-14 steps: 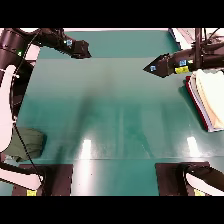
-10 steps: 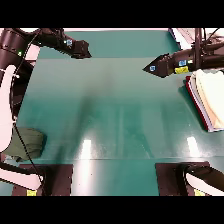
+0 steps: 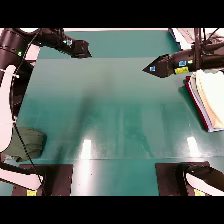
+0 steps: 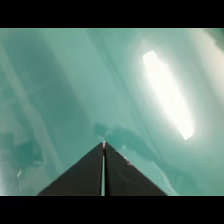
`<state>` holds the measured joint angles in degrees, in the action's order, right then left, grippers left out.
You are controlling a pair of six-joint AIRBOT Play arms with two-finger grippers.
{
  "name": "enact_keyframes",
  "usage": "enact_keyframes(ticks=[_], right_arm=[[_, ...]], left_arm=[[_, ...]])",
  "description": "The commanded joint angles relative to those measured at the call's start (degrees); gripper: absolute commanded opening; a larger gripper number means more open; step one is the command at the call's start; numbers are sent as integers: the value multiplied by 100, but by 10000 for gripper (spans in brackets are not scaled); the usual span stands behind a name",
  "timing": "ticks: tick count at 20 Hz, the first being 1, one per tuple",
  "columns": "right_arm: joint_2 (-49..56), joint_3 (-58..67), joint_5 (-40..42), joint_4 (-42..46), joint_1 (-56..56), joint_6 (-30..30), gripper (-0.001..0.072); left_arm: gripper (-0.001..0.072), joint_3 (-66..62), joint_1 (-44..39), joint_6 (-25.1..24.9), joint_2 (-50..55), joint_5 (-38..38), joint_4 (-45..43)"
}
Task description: Fold the shirts.
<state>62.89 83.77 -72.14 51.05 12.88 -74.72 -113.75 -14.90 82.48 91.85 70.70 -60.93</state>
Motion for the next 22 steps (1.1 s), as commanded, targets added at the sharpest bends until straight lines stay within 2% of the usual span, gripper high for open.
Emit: enact_keyframes(ticks=[1,4,7,8,13,16,17,19,22], right_arm=[[-2,4,-7,-2,2,-2,17],[-4,7,-4,-2,2,-2,18],[-4,4,15,-4,2,-2,18],[-4,4,17,-4,2,-2,18],[-4,4,-4,-4,2,0,17],[-2,4,-2,4,2,2,18],[-2,4,-4,2,2,2,18],[-2,4,-4,2,2,2,17],[-2,4,-4,4,2,4,17]], left_arm=[[26,-17,0,4,-4,-551,-4],[25,-48,195,-232,-323,254,-339],[25,142,529,-234,-1029,1633,-1488],[25,415,636,-192,-1386,1845,-1856],[26,2828,828,372,-3506,1665,-3661],[28,4520,828,693,-4409,1714,-4511],[80,5005,828,898,-4538,1757,-4741],[679,5936,828,1331,-4621,1753,-4929],[669,7167,828,1718,-4621,1449,-4944]])
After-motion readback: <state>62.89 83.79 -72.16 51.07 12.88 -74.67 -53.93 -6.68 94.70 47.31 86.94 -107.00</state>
